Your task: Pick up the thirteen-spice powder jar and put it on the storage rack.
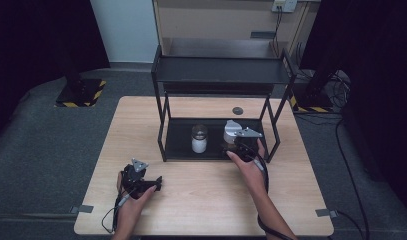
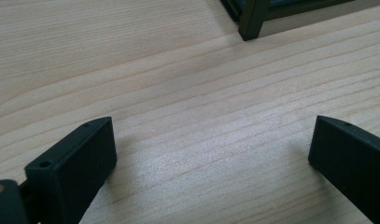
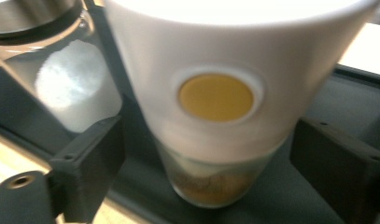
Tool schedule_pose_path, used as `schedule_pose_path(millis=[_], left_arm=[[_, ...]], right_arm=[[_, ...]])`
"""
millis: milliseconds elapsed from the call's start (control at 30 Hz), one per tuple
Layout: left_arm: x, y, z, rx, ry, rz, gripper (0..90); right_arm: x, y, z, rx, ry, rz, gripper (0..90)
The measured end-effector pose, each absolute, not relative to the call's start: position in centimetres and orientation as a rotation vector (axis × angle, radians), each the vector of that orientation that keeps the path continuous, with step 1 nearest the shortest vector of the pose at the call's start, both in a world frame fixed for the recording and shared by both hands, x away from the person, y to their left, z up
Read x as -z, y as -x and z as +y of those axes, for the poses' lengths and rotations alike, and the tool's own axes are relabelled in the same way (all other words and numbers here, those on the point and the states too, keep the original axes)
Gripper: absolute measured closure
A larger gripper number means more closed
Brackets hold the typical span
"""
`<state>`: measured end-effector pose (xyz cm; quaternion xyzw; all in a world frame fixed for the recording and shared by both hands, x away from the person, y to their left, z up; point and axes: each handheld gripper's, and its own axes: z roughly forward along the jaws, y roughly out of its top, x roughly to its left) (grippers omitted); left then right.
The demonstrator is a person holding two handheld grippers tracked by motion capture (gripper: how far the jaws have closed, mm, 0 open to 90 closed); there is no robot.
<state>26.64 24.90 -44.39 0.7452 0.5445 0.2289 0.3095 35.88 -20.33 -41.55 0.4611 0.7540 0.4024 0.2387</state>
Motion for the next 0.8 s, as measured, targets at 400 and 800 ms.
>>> schedule_pose_path(millis=[400,800], left_arm=[[44.4,-26.6,24.9,-0.604,-1.969,1.439,0.0],[44.4,-26.7,24.9,-0.601,-1.968,1.439,0.0]], right_arm=[[40.5,-33.1,-21.1,-1.085,-1.217,2.116,3.8],[40.5,-30.1,-22.8,-1.085,-1.102,2.248,4.5]])
